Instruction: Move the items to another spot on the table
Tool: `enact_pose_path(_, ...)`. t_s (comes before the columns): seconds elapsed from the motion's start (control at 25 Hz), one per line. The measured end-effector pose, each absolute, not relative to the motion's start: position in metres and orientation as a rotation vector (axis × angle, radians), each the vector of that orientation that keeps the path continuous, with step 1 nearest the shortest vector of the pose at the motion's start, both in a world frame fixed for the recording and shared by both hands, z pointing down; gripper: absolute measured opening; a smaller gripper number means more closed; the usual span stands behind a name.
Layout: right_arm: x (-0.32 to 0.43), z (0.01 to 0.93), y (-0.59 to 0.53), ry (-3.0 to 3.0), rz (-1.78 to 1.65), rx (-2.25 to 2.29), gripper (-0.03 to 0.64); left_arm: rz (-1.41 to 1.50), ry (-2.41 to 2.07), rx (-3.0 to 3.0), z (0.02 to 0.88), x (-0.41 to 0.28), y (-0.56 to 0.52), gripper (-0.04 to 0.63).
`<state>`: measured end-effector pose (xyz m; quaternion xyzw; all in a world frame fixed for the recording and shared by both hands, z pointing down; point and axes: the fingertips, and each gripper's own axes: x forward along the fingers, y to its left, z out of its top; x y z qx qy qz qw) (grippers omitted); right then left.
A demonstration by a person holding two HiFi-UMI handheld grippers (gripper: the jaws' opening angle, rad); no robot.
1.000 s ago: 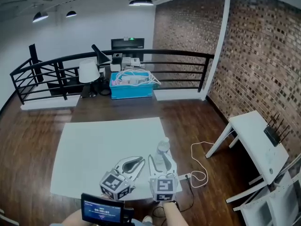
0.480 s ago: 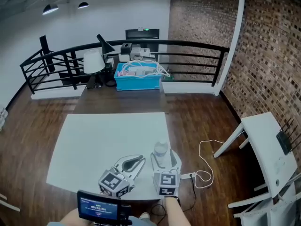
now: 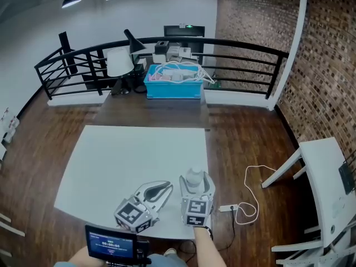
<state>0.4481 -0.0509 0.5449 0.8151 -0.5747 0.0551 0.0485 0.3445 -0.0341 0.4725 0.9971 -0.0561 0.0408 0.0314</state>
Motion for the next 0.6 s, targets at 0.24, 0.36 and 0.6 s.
enact_pose_path(0.24, 0.449, 0.545, -0.057, -1.798, 0.145, 2.47, 0.295, 0.089, -0.25, 3.089, 0.482, 0.339, -0.049, 0.049)
enact_pose_path(0.36, 0.449, 0.544, -0.057, -1.801, 0.145, 2.464, 0.287, 0.131, -0.262, 3.062, 0.474, 0.338, -0.045, 0.049)
enact_pose_path(0.6, 0.45, 0.54, -0.057, -1.799, 0.152, 2.458, 0.287, 0.139, -0.294, 3.068, 0.477, 0.336, -0.05, 0.049)
